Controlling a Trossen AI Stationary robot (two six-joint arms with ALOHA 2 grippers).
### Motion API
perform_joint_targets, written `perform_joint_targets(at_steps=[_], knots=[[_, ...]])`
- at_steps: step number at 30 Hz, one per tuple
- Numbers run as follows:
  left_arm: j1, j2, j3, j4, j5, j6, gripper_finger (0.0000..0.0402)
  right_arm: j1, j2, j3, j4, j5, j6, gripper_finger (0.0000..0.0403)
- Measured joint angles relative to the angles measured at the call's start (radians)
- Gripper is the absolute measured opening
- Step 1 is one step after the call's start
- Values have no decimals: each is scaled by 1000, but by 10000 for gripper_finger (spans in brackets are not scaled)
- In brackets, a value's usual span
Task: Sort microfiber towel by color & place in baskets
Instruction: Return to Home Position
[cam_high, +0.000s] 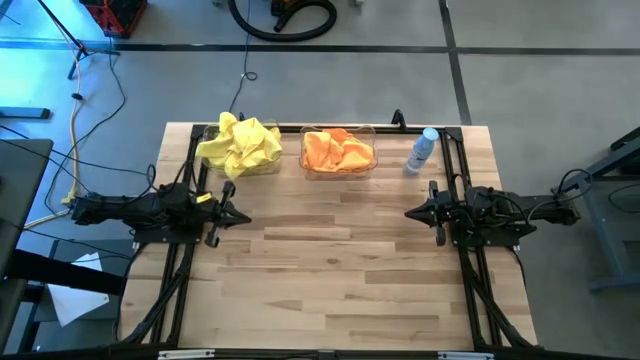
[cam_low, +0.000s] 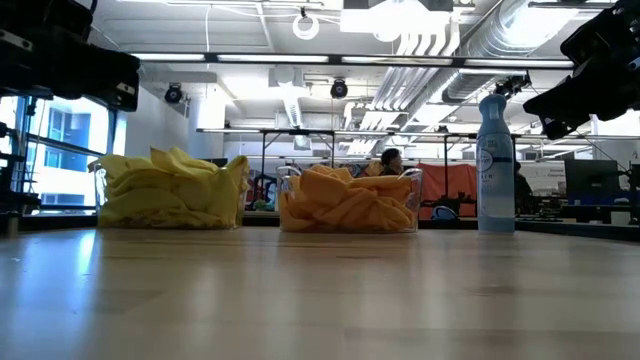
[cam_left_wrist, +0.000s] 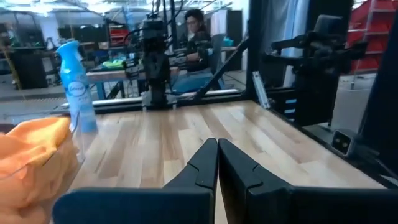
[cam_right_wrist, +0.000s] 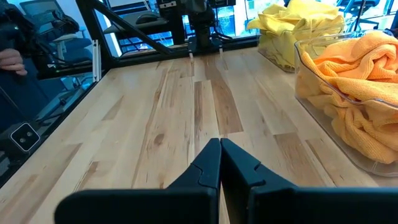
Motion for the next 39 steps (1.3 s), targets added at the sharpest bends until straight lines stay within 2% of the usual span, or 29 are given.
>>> perform_joint_targets(at_steps=[5, 8, 39], knots=[[0, 0, 0, -25, -126, -47, 1, 0, 0, 0, -1, 0, 0, 0], [0, 0, 0, -25, -163, -95, 1, 0, 0, 0, -2, 1, 0, 0], [0, 0, 0, -26, -163, -99, 1, 0, 0, 0, -2, -3, 0, 0]])
